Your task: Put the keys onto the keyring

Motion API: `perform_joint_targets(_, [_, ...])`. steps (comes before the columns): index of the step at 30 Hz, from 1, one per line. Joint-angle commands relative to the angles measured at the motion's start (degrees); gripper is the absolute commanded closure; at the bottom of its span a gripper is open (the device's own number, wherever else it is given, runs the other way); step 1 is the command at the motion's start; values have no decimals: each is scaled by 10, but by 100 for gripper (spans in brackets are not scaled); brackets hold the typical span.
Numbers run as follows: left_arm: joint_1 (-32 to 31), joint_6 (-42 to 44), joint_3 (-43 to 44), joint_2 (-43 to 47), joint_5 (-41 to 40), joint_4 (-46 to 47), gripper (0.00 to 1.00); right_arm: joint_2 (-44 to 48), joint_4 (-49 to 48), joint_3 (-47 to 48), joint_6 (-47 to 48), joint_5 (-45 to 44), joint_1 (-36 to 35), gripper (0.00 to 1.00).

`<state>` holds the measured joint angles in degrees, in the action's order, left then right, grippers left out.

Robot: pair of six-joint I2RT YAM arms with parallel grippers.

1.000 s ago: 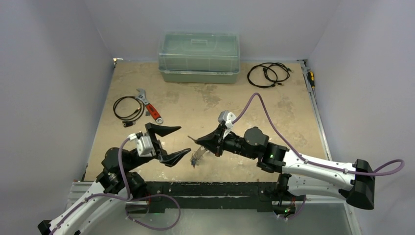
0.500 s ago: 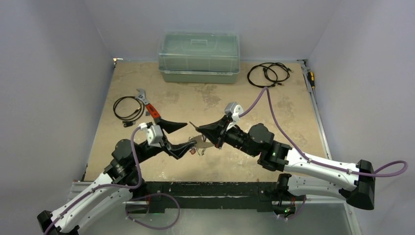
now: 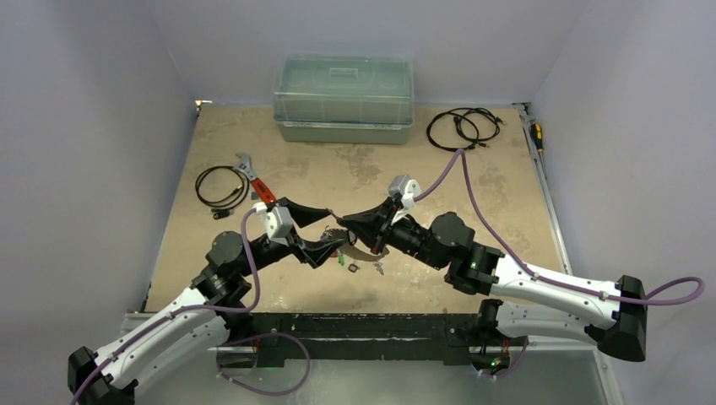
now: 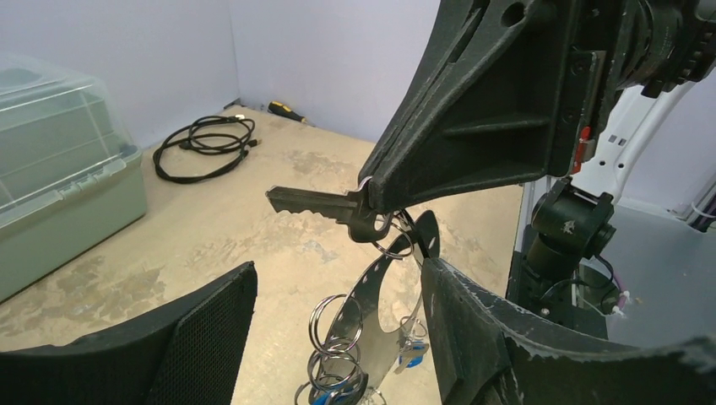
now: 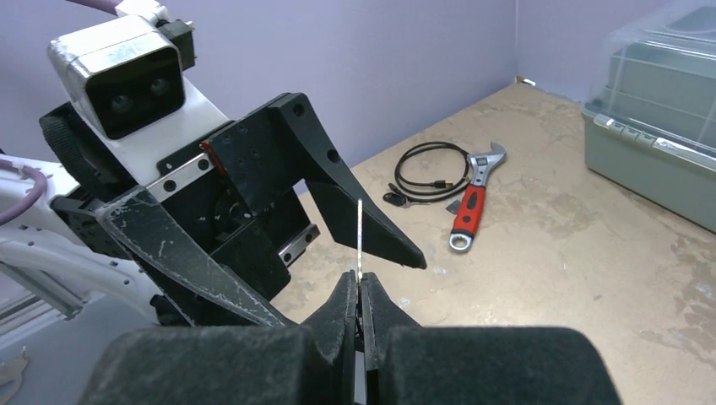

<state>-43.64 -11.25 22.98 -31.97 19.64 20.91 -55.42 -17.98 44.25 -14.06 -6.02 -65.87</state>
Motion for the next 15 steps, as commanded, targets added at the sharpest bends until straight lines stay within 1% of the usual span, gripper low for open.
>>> perform_joint_targets(1, [-4, -34, -7, -20, 10, 70, 30, 15, -54, 35, 3, 10, 1, 100])
perform_joint_targets(5, [-14, -51, -21, -33, 9, 120, 29, 15, -52, 37, 2, 9, 1, 100])
perform_joint_targets(9, [-27, -45, -22, -49, -2, 137, 28, 19, -49, 37, 2, 7, 1, 100])
perform_joint_targets(12, [-33, -42, -22, -63, -3, 145, 31, 18, -47, 38, 2, 6, 1, 100])
perform_joint_targets(15, [-39, -33, -23, -64, -13, 151, 39, 17, -48, 38, 2, 5, 1, 100])
